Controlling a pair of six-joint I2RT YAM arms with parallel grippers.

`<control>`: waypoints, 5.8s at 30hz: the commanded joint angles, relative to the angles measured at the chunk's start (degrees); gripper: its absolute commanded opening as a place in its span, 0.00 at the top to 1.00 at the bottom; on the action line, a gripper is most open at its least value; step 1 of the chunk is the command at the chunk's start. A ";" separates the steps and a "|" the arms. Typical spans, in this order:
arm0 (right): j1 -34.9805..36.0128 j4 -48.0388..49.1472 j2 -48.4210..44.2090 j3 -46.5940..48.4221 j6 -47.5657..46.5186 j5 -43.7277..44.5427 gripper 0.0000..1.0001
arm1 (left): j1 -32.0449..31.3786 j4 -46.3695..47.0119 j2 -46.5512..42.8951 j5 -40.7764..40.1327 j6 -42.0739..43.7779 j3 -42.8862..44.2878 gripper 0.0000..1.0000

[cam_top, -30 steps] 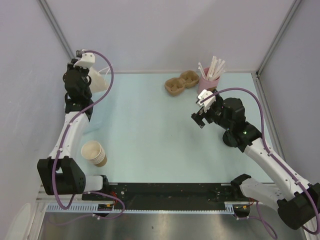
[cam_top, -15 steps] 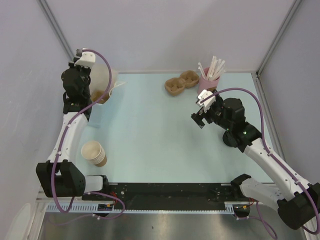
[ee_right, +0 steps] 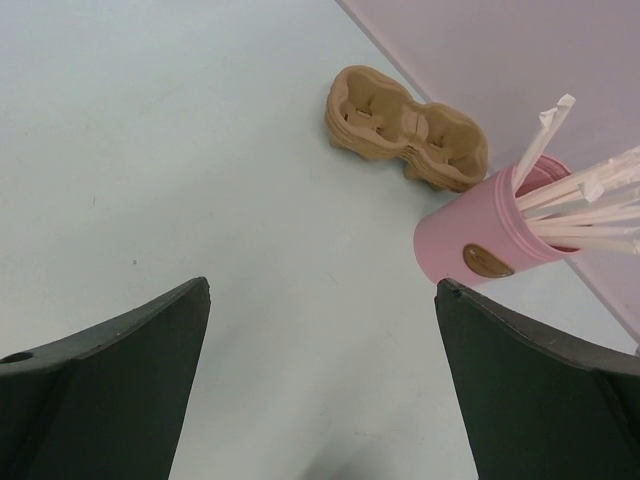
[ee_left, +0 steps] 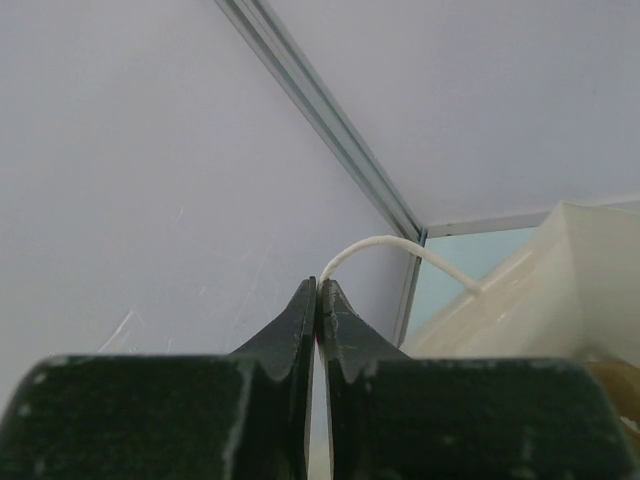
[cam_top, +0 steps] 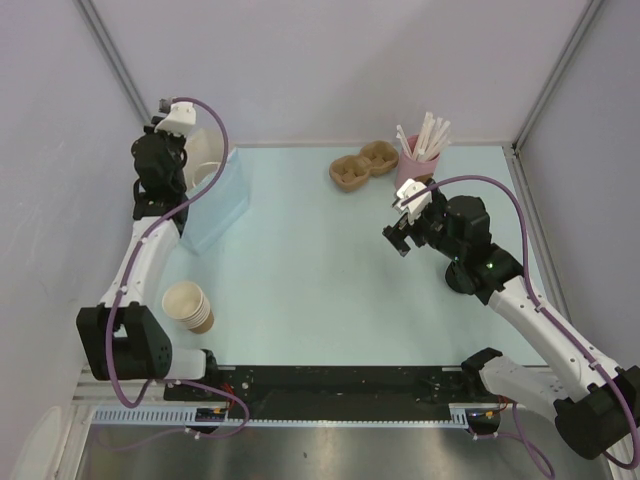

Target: Pack the takeout coffee

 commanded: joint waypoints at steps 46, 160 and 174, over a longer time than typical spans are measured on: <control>-1.18 2.82 -3.82 -1.23 -0.69 -2.06 0.00 | 9.86 -64.96 -38.60 40.25 12.68 -14.88 0.01; -0.92 2.46 -3.47 -1.58 -1.57 -2.15 0.00 | 38.36 -63.04 -15.84 39.85 21.23 -15.49 0.76; -0.92 2.29 -3.55 -1.58 -1.66 -2.15 0.00 | 40.38 -59.08 -11.27 38.44 16.74 -11.54 0.75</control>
